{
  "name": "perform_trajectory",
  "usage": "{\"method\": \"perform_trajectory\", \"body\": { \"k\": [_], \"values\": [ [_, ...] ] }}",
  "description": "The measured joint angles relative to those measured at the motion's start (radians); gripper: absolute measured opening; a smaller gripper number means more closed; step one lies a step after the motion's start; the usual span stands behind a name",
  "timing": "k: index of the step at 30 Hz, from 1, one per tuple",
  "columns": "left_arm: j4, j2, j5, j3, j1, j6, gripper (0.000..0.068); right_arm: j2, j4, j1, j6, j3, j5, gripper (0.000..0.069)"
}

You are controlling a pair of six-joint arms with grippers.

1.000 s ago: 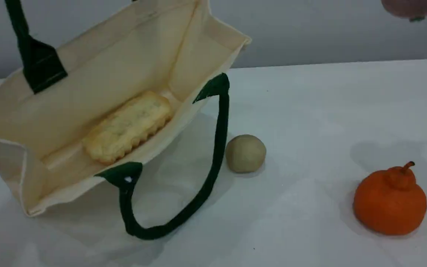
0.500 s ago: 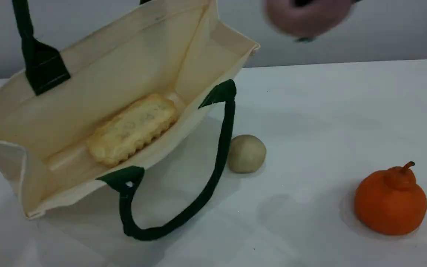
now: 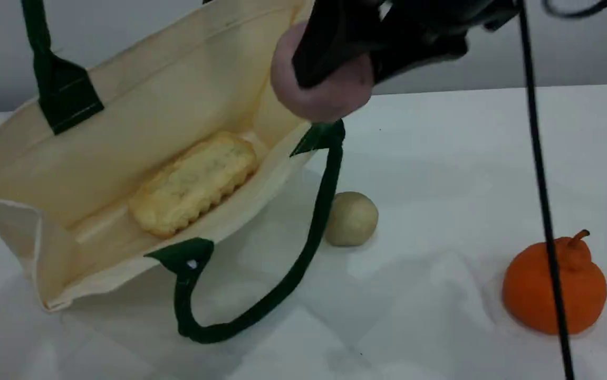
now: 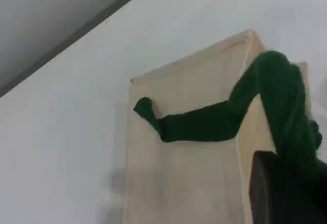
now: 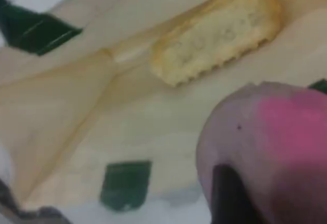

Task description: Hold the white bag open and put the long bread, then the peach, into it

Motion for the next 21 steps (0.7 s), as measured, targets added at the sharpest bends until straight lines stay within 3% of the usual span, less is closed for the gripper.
{"method": "perform_trajectory", "body": {
  "k": [10,21],
  "values": [
    [-0.003,0.0,0.0,0.0,0.0,-0.001,0.0088,0.144,0.202,0.067,-0.214,-0.023,-0.145,0.0344],
    [-0.031,0.0,0.0,0.0,0.0,-0.001,0.0088,0.311,0.338,0.076,-0.386,-0.17,-0.123,0.0344]
  ]
}}
